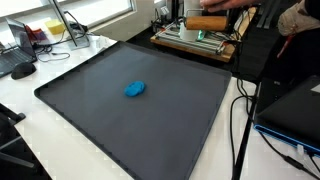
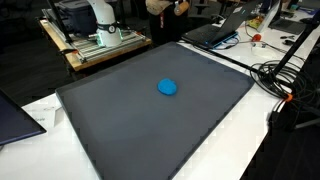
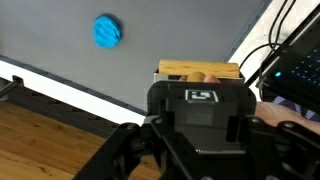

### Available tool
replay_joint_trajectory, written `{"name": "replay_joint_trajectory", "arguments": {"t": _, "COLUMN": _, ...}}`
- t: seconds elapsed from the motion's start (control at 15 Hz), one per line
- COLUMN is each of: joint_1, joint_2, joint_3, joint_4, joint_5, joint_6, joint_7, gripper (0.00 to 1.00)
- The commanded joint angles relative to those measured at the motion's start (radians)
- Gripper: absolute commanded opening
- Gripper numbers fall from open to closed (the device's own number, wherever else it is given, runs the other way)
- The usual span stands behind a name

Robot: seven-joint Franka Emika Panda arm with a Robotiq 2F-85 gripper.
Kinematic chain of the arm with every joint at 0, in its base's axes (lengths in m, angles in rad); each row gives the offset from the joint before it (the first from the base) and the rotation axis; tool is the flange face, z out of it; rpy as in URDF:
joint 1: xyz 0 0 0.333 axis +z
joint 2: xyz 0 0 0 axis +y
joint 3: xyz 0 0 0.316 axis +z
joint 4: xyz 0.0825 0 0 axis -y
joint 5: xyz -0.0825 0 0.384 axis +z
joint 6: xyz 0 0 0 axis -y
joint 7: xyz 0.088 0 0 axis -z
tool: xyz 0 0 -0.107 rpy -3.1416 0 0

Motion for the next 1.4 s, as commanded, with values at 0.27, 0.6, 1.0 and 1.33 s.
{"name": "replay_joint_trajectory", "arguments": {"t": 0.27, "joint_1": -0.004, "joint_2": 0.042, "joint_3": -0.008, "joint_4": 0.041, "joint_5": 0.012, "joint_6": -0.016, "joint_7": -0.009, "gripper": 0.23}}
{"name": "replay_joint_trajectory", "arguments": {"t": 0.6, "joint_1": -0.030, "joint_2": 0.035, "joint_3": -0.057, "joint_4": 0.025, "joint_5": 0.041, "joint_6": 0.005, "joint_7": 0.014, "gripper": 0.23}}
{"name": "replay_joint_trajectory", "arguments": {"t": 1.0, "joint_1": -0.153, "joint_2": 0.060, "joint_3": -0.186, "joint_4": 0.050, "joint_5": 0.029, "joint_6": 0.012, "joint_7": 0.007, "gripper": 0.23}}
{"name": "replay_joint_trajectory", "arguments": {"t": 1.33, "joint_1": -0.277, "joint_2": 0.166, "joint_3": -0.258, "joint_4": 0.174, "joint_5": 0.022, "joint_6": -0.019, "joint_7": 0.043, "gripper": 0.23}}
